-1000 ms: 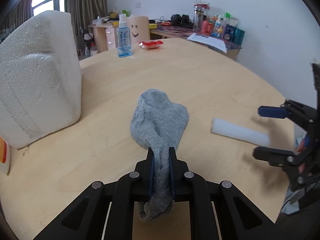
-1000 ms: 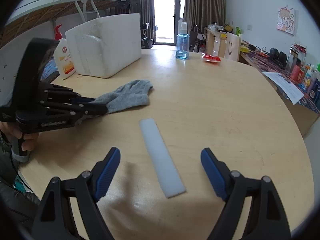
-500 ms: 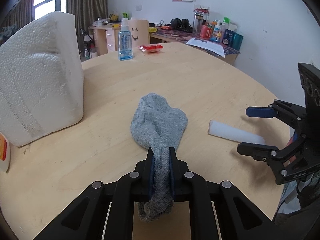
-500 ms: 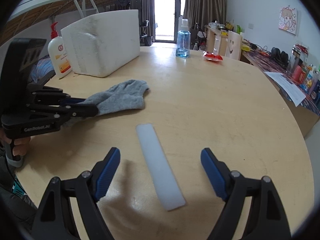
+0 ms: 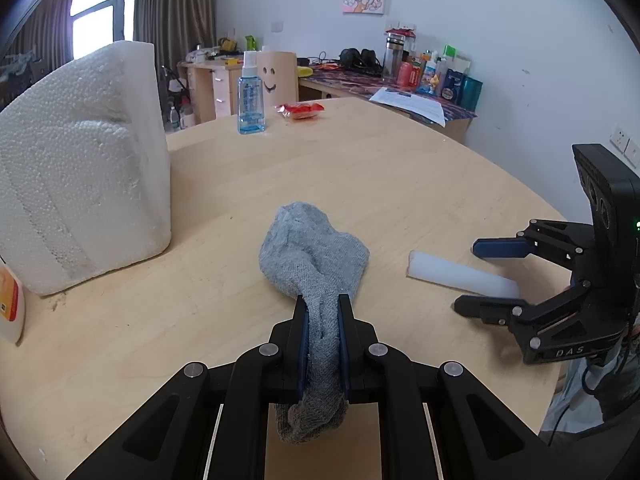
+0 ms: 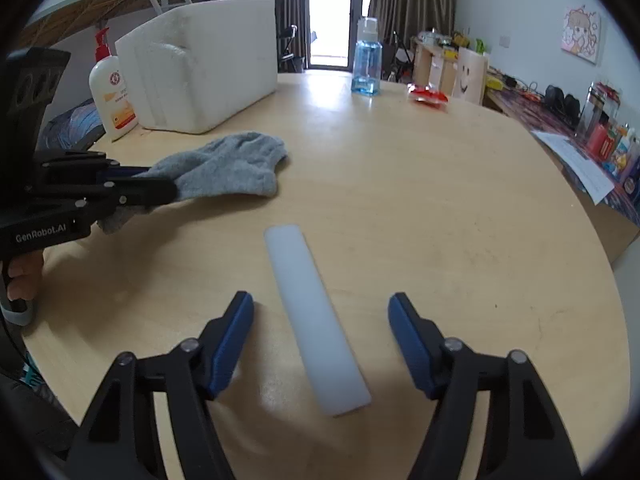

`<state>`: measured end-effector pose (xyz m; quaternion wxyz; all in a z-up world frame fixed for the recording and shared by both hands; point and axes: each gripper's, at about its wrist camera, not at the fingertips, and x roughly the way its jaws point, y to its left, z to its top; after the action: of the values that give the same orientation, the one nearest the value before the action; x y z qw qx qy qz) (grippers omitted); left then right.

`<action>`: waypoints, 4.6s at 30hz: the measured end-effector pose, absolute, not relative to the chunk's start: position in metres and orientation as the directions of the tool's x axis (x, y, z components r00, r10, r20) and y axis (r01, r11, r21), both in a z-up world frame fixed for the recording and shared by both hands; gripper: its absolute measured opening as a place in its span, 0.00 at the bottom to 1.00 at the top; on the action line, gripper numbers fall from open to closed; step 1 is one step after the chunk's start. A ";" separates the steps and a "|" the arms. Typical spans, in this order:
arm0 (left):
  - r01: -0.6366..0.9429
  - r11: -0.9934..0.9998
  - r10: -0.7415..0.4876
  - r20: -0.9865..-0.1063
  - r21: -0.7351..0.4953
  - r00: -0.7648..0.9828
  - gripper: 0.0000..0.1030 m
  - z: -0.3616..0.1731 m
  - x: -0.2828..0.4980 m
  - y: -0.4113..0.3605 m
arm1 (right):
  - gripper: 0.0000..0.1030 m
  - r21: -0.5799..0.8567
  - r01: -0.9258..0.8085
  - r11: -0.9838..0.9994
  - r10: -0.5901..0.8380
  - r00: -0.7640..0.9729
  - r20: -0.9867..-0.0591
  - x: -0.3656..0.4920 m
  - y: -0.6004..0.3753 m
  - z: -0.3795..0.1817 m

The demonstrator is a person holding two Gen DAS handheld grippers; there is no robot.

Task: Organize soft objects

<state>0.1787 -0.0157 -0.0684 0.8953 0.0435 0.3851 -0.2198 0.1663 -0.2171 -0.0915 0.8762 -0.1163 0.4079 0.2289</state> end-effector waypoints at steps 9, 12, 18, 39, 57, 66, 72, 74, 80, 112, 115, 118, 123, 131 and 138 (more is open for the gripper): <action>0.423 0.902 -0.362 -0.695 -0.091 0.622 0.13 -0.064 0.174 -0.015 | 0.27 -0.030 -0.513 0.858 0.303 0.553 -0.776 0.159 -0.218 -0.089; 0.422 0.902 -0.364 -0.686 -0.091 0.630 0.13 -0.062 0.171 -0.014 | 0.26 -0.048 -0.517 0.854 0.299 0.565 -0.769 0.157 -0.214 -0.089; 0.401 0.912 -0.349 -0.680 -0.088 0.645 0.13 -0.058 0.167 -0.010 | 0.22 0.055 -0.503 0.862 0.369 0.551 -0.749 0.157 -0.223 -0.084; 0.315 0.948 -0.281 -0.564 -0.038 0.777 0.13 -0.001 0.102 0.000 | 0.22 0.145 -0.536 0.832 0.515 0.647 -0.563 0.103 -0.210 -0.020; 0.162 0.986 -0.158 -0.428 -0.026 0.890 0.13 0.041 0.024 0.033 | 0.22 0.117 -0.596 0.794 0.590 0.710 -0.385 0.048 -0.183 0.027; 0.085 0.996 -0.089 -0.368 -0.025 0.926 0.13 0.049 0.003 0.052 | 0.22 0.112 -0.644 0.757 0.638 0.691 -0.341 0.041 -0.160 0.029; 0.034 0.999 -0.045 -0.359 -0.037 0.932 0.13 0.045 -0.002 0.066 | 0.22 0.111 -0.675 0.730 0.665 0.663 -0.343 0.046 -0.141 0.029; 0.019 0.999 -0.033 -0.354 -0.044 0.935 0.13 0.045 -0.003 0.072 | 0.22 0.116 -0.681 0.723 0.673 0.656 -0.342 0.048 -0.137 0.028; -0.015 0.999 -0.001 -0.342 -0.045 0.940 0.13 0.044 -0.004 0.085 | 0.22 0.117 -0.688 0.716 0.678 0.646 -0.351 0.052 -0.123 0.026; -0.095 0.994 0.070 -0.364 -0.050 0.929 0.13 0.052 0.070 0.110 | 0.22 0.121 -0.655 0.746 0.639 0.652 -0.408 0.123 -0.090 0.041; -0.084 0.996 0.063 -0.368 -0.043 0.928 0.13 0.058 0.080 0.109 | 0.22 0.122 -0.654 0.746 0.640 0.653 -0.405 0.129 -0.089 0.046; -0.077 0.996 0.057 -0.364 -0.041 0.930 0.13 0.063 0.087 0.109 | 0.22 0.123 -0.654 0.746 0.640 0.654 -0.404 0.136 -0.090 0.049; -0.072 0.997 0.055 -0.357 -0.035 0.933 0.13 0.070 0.097 0.110 | 0.22 0.128 -0.648 0.751 0.635 0.654 -0.411 0.145 -0.091 0.054; -0.078 0.996 0.056 -0.359 -0.046 0.931 0.13 0.076 0.118 0.119 | 0.22 0.133 -0.643 0.754 0.631 0.653 -0.419 0.163 -0.088 0.064; -0.089 0.995 0.066 -0.355 -0.048 0.933 0.13 0.080 0.135 0.128 | 0.22 0.124 -0.636 0.761 0.617 0.654 -0.437 0.178 -0.075 0.067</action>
<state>0.1354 0.1277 0.0803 0.9825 -0.0317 0.1794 0.0393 0.1779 -0.0754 0.0670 0.9092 -0.0203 0.2327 0.3447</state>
